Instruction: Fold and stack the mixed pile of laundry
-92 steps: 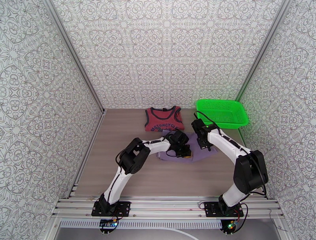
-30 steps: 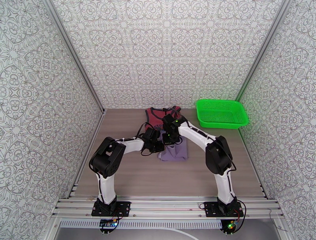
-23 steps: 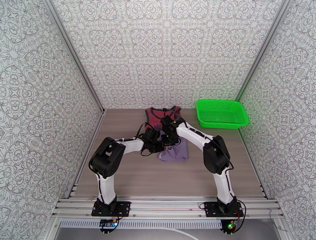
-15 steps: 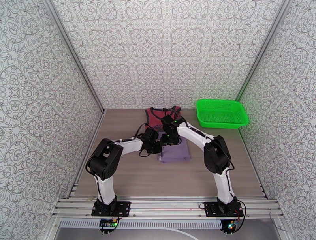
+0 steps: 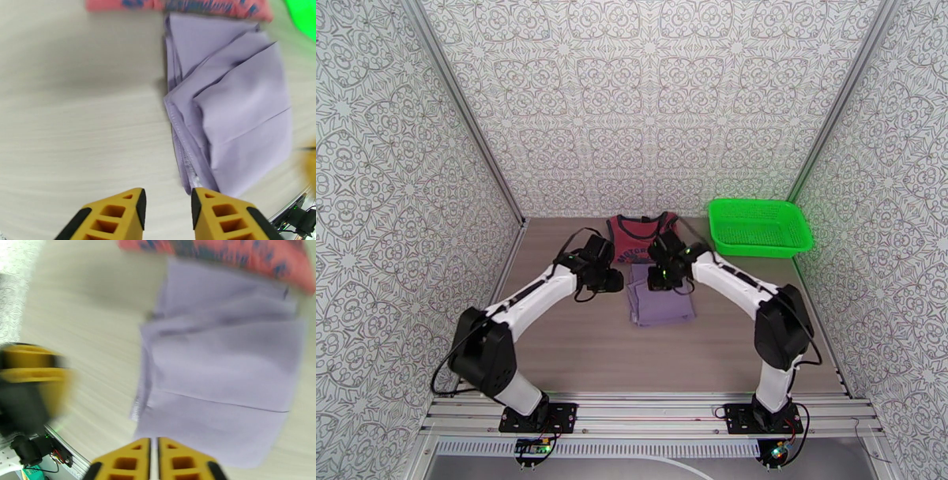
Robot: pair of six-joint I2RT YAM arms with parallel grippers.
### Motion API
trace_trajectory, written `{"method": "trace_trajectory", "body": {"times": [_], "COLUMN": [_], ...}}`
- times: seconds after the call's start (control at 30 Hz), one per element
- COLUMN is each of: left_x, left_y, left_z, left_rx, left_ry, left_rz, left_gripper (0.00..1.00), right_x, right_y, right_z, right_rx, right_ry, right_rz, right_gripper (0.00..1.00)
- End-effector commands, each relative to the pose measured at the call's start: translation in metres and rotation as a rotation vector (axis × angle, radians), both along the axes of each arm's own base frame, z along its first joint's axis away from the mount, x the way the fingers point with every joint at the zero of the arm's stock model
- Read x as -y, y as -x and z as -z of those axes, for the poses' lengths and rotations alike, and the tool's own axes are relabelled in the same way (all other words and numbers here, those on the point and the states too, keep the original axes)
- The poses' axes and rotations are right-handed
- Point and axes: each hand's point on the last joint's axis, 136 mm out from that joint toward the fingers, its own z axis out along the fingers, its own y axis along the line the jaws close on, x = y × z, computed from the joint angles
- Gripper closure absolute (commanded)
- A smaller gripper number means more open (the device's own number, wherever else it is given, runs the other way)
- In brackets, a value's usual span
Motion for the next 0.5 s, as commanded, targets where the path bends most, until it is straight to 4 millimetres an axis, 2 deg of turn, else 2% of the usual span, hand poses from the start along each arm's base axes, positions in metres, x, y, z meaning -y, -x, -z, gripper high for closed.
{"method": "trace_trajectory", "body": {"times": [0.0,0.13,0.2,0.27,0.33,0.47], "left_x": [-0.011,-0.004,0.0,0.007,0.016,0.042], "left_y": [0.018,0.032,0.038,0.044,0.053,0.073], "left_z": [-0.001,0.001,0.004,0.006,0.008,0.014], "left_rx": [-0.036,-0.04,-0.043,-0.042,-0.044,-0.059], "left_ry": [-0.051,-0.029,-0.025,-0.019,-0.013,0.029], "left_rz": [-0.017,-0.024,-0.024,-0.014,0.0,0.044], "left_gripper": [0.63,0.63,0.63,0.63,0.63,0.6], "right_x": [-0.015,-0.027,-0.027,-0.021,-0.007,0.037], "right_y": [0.007,0.015,0.015,0.011,0.005,-0.009], "right_z": [0.039,0.067,0.069,0.059,0.038,-0.009], "right_rx": [-0.064,-0.11,-0.111,-0.082,-0.034,0.06], "right_ry": [-0.061,-0.065,-0.061,-0.035,0.008,0.042], "right_rz": [0.004,-0.013,-0.013,-0.008,-0.002,0.057], "right_gripper": [0.95,0.96,0.96,0.91,0.8,0.58]}}
